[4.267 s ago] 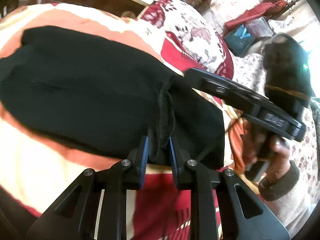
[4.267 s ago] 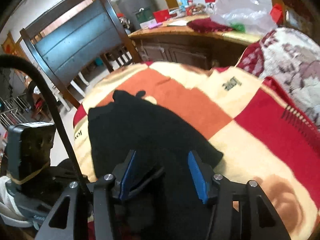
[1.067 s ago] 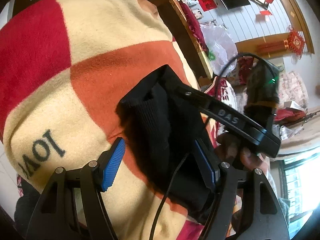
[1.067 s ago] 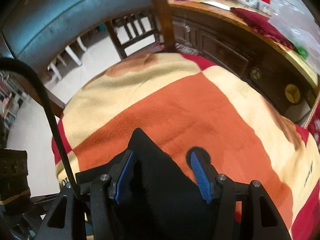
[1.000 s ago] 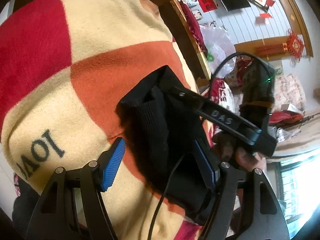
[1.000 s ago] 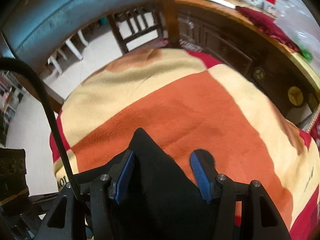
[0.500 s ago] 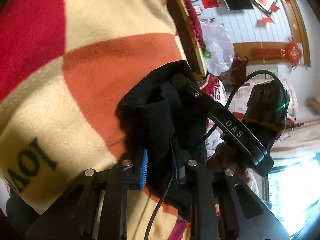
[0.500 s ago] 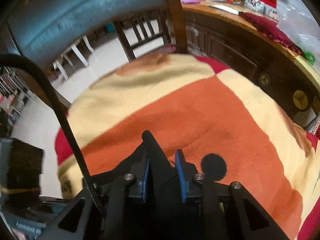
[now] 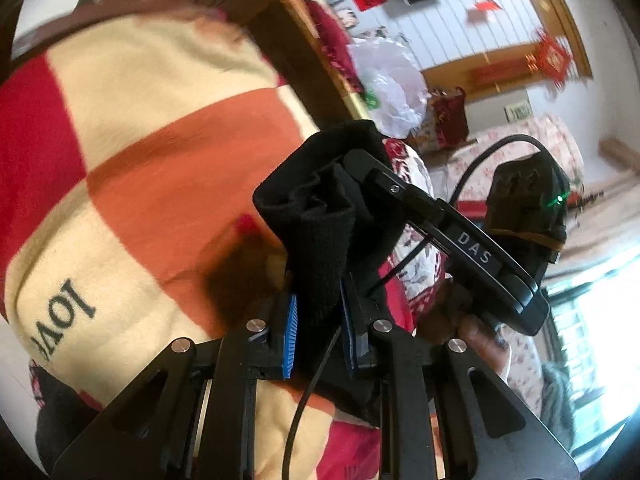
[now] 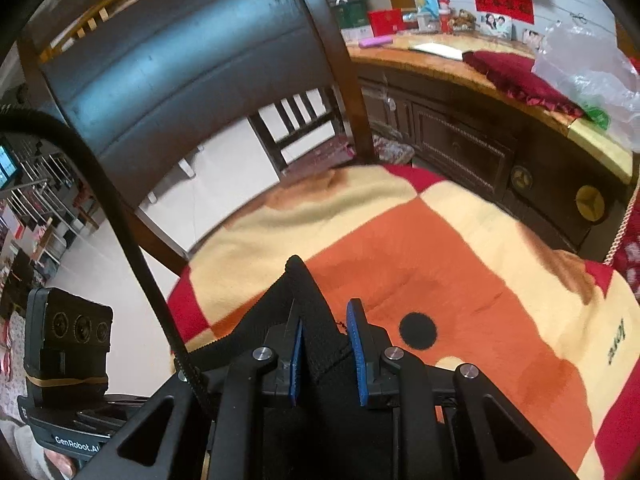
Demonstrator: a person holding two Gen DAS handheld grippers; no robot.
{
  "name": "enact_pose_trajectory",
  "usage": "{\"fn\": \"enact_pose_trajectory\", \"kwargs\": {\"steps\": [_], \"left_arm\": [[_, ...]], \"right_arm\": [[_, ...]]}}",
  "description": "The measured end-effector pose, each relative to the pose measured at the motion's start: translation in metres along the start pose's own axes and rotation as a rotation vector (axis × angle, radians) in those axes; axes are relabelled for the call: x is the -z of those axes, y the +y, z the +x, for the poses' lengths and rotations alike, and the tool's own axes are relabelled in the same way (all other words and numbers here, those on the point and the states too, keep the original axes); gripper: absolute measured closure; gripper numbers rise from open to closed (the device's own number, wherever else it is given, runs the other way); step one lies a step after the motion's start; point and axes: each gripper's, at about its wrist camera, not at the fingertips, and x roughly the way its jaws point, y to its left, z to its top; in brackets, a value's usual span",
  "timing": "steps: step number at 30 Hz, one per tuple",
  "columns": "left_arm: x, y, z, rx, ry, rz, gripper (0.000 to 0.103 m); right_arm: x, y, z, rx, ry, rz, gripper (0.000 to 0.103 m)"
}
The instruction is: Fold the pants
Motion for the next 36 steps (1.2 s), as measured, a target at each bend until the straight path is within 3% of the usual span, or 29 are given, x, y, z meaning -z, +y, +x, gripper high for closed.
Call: {"fn": "enact_pose_trajectory", "kwargs": {"steps": [8, 15, 28, 33, 36], "left_arm": [[0.006, -0.057, 0.0, 0.03, 0.022, 0.138, 0.085], [0.034, -0.11, 0.015, 0.076, 0.106, 0.258, 0.086], [0.124, -0.175, 0.107, 0.085, 0.349, 0.421, 0.085], [0.163, -0.179, 0.144, 0.055, 0.435, 0.476, 0.086], [0.179, -0.175, 0.162, 0.008, 0.471, 0.489, 0.086]], "right_arm": [[0.012, -0.015, -0.066, -0.05, -0.122, 0.102, 0.084], [0.052, -0.041, -0.144, -0.071, -0.259, 0.224, 0.085], [0.19, -0.128, -0.232, 0.041, -0.339, 0.49, 0.088], [0.245, -0.158, -0.24, 0.101, -0.333, 0.595, 0.089], [0.275, -0.174, -0.231, 0.118, -0.281, 0.688, 0.089]]}}
